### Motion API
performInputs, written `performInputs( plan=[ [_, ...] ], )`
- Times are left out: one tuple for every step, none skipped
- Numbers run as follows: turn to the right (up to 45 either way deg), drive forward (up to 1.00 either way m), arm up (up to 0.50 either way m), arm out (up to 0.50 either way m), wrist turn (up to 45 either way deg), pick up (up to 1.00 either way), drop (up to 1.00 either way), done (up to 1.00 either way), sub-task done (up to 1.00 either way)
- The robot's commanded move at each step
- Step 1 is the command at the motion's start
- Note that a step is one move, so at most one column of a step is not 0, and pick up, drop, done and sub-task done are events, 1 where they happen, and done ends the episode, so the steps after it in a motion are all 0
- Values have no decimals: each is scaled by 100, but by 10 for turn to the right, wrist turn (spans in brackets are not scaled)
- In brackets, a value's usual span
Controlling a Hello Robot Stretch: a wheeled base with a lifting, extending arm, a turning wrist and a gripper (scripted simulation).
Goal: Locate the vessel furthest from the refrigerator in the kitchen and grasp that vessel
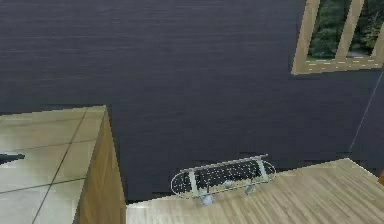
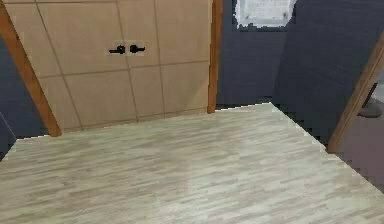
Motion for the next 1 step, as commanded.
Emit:
performInputs(
  plan=[
    [0,40,0,0,0,0,0,0,0]
  ],
)
